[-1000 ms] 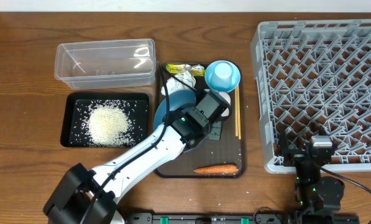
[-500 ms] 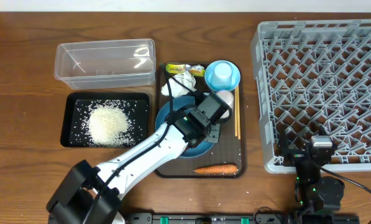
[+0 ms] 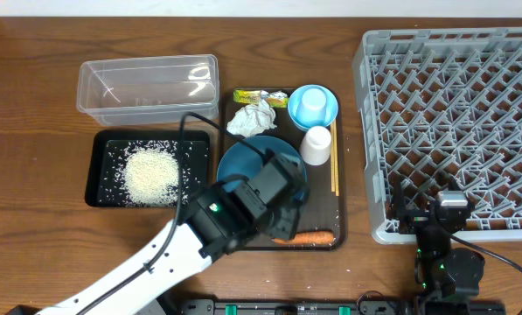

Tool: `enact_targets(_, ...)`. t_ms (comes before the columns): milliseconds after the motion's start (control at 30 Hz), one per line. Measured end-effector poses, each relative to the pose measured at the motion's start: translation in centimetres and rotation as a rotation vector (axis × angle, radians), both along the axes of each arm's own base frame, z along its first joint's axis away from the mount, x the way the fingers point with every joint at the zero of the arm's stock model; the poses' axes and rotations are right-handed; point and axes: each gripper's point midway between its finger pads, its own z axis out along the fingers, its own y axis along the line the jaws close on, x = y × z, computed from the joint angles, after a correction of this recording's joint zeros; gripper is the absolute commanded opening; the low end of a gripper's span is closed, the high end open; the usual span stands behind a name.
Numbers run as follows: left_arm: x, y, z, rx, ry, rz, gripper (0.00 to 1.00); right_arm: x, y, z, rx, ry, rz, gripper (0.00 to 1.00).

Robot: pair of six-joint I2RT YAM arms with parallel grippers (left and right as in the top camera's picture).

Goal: Sort waste into correct bins and load items into the dishwasher rack
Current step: 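Carry the empty blue bowl back and set it on the dark tray, then move the left gripper down to the carrot on the dark tray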

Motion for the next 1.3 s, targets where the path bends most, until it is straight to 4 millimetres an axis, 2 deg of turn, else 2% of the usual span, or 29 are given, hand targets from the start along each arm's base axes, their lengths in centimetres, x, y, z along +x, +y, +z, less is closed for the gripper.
enact_targets(67, -1.2, -0.4, -1.0, 0.026, 0.025, -0.032, 0.44, 0.0, 0.0, 0.0, 0.000, 0.000, 0.000, 0.99)
enact_targets(100, -1.8, -0.6, -1.8, 0.042, 0.046, -0.039, 0.35, 0.0, 0.0, 0.0, 0.000, 0.000, 0.000, 0.99)
enact_targets(200, -3.6, -0.8, -5.1, 0.116, 0.125, -0.044, 0.24, 0.0, 0.0, 0.0, 0.000, 0.000, 0.000, 0.99)
enact_targets(267, -4.3, -0.7, -7.1, 0.171, 0.172, -0.028, 0.19, 0.0, 0.0, 0.0, 0.000, 0.000, 0.000, 0.99)
enact_targets(300, -4.5, -0.6, -8.2, 0.203, 0.196, -0.014, 0.13, 0.0, 0.0, 0.0, 0.000, 0.000, 0.000, 0.99)
enact_targets(367, -4.3, -0.4, -9.6, 0.248, 0.224, 0.029, 0.07, 0.0, 0.0, 0.0, 0.000, 0.000, 0.000, 0.99)
enact_targets(533, -2.3, 0.3, -12.3, 0.318, 0.224, 0.142, 0.06, 0.0, 0.0, 0.0, 0.000, 0.000, 0.000, 0.99)
enact_targets(733, -0.2, 1.6, -13.4, 0.339, 0.229, 0.264, 0.06, 0.0, 0.0, 0.0, 0.000, 0.000, 0.000, 0.99)
enact_targets(933, 0.9, 0.7, -14.6, 0.313, 0.223, 0.289, 0.06, 0.0, 0.0, 0.0, 0.000, 0.000, 0.000, 0.99)
enact_targets(1100, 2.0, 0.0, -14.8, 0.288, 0.180, 0.297, 0.10, 0.0, 0.0, 0.0, 0.000, 0.000, 0.000, 0.99)
enact_targets(1233, 2.0, 0.8, -14.7, 0.325, 0.166, 0.297, 0.12, 0.0, 0.0, 0.0, 0.000, 0.000, 0.000, 0.99)
enact_targets(1300, 1.6, 1.3, -14.3, 0.350, 0.177, 0.290, 0.17, 0.0, 0.0, 0.0, 0.000, 0.000, 0.000, 0.99)
